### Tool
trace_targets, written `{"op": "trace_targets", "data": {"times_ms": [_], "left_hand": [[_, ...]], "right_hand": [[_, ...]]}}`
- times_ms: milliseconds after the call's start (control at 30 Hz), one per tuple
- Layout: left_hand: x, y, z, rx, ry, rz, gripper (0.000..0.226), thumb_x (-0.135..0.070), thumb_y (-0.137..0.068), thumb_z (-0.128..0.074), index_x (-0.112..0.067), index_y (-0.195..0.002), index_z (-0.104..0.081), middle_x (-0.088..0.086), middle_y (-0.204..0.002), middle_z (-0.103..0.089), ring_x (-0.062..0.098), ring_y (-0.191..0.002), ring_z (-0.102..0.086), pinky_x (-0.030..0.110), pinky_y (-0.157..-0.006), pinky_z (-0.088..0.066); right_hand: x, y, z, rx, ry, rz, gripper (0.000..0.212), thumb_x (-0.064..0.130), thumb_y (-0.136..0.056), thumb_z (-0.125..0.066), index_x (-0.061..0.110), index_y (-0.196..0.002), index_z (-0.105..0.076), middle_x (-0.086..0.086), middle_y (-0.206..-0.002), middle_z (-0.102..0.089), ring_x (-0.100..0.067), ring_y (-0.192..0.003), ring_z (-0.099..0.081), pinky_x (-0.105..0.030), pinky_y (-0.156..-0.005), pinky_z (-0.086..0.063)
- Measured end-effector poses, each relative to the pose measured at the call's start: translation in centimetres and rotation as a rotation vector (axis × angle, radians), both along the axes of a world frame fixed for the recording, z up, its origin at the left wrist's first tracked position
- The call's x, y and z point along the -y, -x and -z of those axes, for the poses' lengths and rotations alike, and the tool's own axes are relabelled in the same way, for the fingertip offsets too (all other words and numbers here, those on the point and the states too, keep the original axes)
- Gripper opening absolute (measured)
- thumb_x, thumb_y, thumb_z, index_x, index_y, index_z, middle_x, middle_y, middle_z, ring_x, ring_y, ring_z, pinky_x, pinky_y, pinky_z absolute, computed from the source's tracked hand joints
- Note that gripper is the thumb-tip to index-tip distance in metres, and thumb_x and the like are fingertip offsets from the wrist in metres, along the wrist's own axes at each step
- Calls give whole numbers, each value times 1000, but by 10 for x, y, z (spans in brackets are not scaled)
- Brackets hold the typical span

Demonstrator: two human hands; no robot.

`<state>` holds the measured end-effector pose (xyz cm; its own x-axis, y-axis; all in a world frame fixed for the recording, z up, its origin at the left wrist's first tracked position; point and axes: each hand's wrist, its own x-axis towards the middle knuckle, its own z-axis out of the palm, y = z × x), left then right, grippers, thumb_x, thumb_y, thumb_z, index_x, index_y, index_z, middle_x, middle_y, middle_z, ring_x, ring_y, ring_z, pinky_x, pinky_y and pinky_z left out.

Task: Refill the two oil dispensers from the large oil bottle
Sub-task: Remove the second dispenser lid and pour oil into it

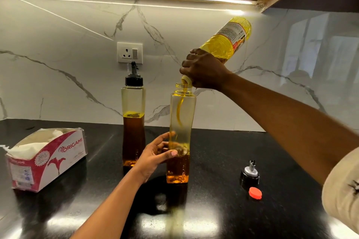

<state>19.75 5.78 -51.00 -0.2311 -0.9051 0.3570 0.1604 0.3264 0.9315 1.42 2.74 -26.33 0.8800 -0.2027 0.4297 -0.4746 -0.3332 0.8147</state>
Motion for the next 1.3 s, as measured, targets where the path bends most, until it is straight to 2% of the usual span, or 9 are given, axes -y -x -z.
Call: {"op": "trace_targets", "data": {"times_ms": [867,1000,1300], "left_hand": [[0,0,-1,4,8,10,56,-27,-70,-82,-43,-120,-61,6,-114,-70,20,-110,-65,22,-80,-54],[-1,0,-1,10,17,13,61,-34,-65,-82,-42,-121,-60,7,-115,-70,20,-109,-66,23,-80,-54],[-1,1,-2,8,18,3,58,-32,-66,-82,-43,-119,-61,6,-113,-70,19,-108,-66,21,-79,-54]], "right_hand": [[0,0,0,-5,24,-37,22,25,-82,-63,4,-87,-67,-15,-85,-69,-34,-83,-65,-48,-89,-47],[0,0,0,-13,15,-29,22,24,-82,-64,3,-89,-67,-15,-86,-69,-35,-84,-65,-48,-90,-46],[2,0,-1,-18,-4,18,27,28,-87,-56,4,-95,-66,-15,-94,-68,-35,-92,-63,-48,-96,-42]]}}
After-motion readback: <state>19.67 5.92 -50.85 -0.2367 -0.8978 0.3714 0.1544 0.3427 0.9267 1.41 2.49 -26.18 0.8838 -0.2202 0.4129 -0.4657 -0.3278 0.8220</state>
